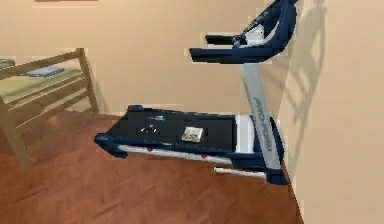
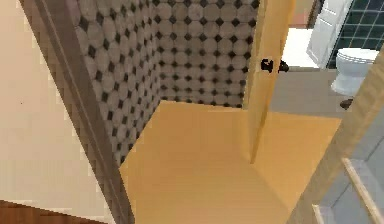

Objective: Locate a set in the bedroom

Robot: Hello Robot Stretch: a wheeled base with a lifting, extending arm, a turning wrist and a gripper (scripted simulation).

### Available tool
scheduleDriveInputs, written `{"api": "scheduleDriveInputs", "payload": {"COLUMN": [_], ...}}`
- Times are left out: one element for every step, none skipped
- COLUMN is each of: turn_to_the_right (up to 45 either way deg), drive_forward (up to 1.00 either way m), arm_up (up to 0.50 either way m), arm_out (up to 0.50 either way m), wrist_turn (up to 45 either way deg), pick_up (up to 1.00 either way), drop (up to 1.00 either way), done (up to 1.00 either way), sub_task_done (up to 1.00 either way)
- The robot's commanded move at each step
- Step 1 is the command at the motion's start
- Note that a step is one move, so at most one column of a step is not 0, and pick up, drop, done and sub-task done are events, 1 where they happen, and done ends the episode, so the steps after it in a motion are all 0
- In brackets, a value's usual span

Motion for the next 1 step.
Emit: {"api": "scheduleDriveInputs", "payload": {"turn_to_the_right": [-45.0], "drive_forward": [0.00], "arm_up": [0.00], "arm_out": [0.00], "wrist_turn": [0.0], "pick_up": [0.00], "drop": [0.00], "done": [0.00], "sub_task_done": [0.00]}}
